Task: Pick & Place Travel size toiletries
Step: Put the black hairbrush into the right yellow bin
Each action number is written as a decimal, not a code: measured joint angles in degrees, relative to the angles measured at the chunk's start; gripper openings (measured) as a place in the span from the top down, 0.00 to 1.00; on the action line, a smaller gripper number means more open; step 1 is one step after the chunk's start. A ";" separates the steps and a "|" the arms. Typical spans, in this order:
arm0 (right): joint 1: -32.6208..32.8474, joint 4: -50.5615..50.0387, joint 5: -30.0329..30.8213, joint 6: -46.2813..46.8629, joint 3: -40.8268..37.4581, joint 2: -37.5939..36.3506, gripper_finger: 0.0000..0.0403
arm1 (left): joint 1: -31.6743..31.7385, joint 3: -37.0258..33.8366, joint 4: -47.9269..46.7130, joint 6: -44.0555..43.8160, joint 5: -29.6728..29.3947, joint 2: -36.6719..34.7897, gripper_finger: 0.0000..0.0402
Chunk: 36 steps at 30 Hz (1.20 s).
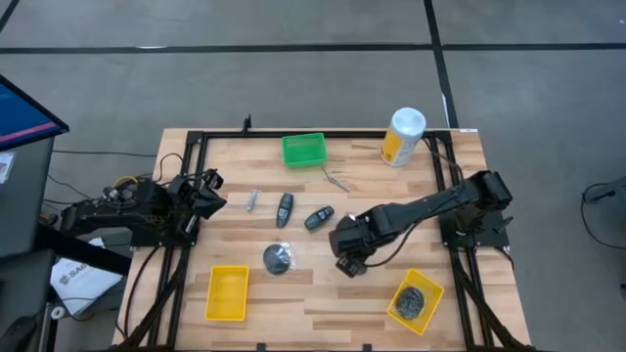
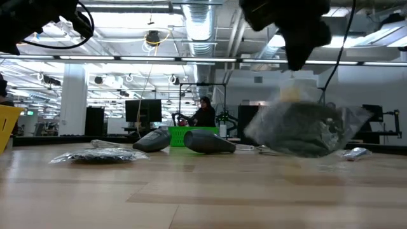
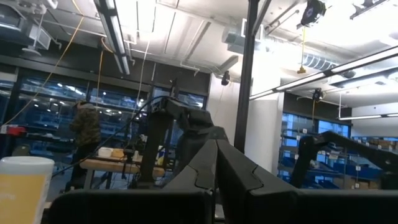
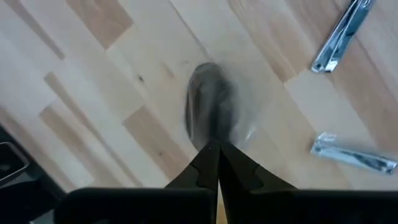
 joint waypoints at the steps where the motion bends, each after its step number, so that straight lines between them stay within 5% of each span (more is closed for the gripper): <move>1: 0.42 -0.08 0.01 0.53 0.00 -0.57 1.00 | 0.00 0.00 0.00 0.00 0.01 0.00 1.00; 14: 2.56 -4.08 -0.10 5.06 0.00 -0.09 0.97 | 0.00 0.00 0.20 0.02 0.00 0.00 1.00; 18: 2.75 -4.30 -6.17 -1.43 0.02 3.86 0.82 | -0.01 0.00 0.25 0.00 0.02 0.02 1.00; 28: 5.02 -4.43 -5.94 -11.32 -0.02 10.84 0.25 | -0.01 0.00 0.42 -0.04 0.00 0.01 1.00; 36: 4.48 0.73 -5.33 -12.83 -5.48 12.68 0.22 | 0.00 0.00 0.46 -0.04 0.00 0.02 1.00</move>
